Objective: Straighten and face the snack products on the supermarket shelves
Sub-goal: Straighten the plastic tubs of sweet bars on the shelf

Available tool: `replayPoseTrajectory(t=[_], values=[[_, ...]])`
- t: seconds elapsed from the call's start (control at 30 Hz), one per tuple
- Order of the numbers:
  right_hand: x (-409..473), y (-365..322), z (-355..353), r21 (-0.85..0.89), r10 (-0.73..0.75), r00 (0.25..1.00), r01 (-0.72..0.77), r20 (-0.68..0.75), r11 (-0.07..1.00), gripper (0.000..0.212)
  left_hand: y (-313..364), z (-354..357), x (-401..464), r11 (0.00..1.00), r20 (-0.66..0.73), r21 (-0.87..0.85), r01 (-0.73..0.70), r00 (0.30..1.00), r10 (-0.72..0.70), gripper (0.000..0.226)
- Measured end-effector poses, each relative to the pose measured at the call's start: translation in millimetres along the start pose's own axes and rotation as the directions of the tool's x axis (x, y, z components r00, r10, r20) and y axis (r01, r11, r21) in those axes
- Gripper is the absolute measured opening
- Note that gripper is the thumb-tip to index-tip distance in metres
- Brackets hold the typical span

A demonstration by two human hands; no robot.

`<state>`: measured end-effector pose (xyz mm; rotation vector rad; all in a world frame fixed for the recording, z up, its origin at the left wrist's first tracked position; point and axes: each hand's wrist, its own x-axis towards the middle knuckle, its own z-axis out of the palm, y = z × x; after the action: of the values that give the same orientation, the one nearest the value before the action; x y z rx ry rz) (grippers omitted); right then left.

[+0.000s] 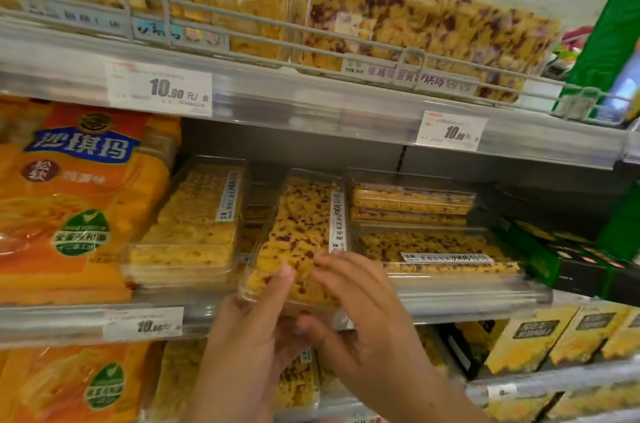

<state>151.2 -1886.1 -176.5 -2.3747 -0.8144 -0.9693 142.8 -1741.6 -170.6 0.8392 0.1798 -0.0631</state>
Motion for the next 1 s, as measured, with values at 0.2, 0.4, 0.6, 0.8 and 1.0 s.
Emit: replayPoseTrajectory(t=[0.2, 0.4, 0.6, 0.8, 1.0], values=[[-15, 3, -20, 0.183, -0.015, 0.995, -0.003, 0.098, 0.983, 0.048, 2, -2, 6, 0.993, -0.018, 0.041, -0.112, 0.993, 0.113, 0.073], [-3, 67, -72, 0.137, 0.410, 0.909, -0.417, 0.080, 0.899, 0.044, 7, 5, 16, 0.975, 0.021, 0.168, -0.148, 0.989, 0.147, 0.051], [14, 156, -123, 0.473, 0.725, 0.664, -0.706, 0.185, 0.526, 0.083, -13, 34, 22, 0.943, 0.077, 0.280, -0.178, 0.984, 0.163, 0.050], [18, 230, -158, 0.541, 0.697, 0.620, -0.747, 0.360, 0.385, 0.088, -27, 83, 48, 0.861, 0.238, 0.363, -0.358, 0.928, 0.285, 0.035], [13, 273, -183, 0.326, 0.663, 0.595, -0.804, 0.456, 0.497, 0.053, -22, 112, 82, 0.698, 0.393, 0.454, -0.554, 0.827, 0.401, 0.033]])
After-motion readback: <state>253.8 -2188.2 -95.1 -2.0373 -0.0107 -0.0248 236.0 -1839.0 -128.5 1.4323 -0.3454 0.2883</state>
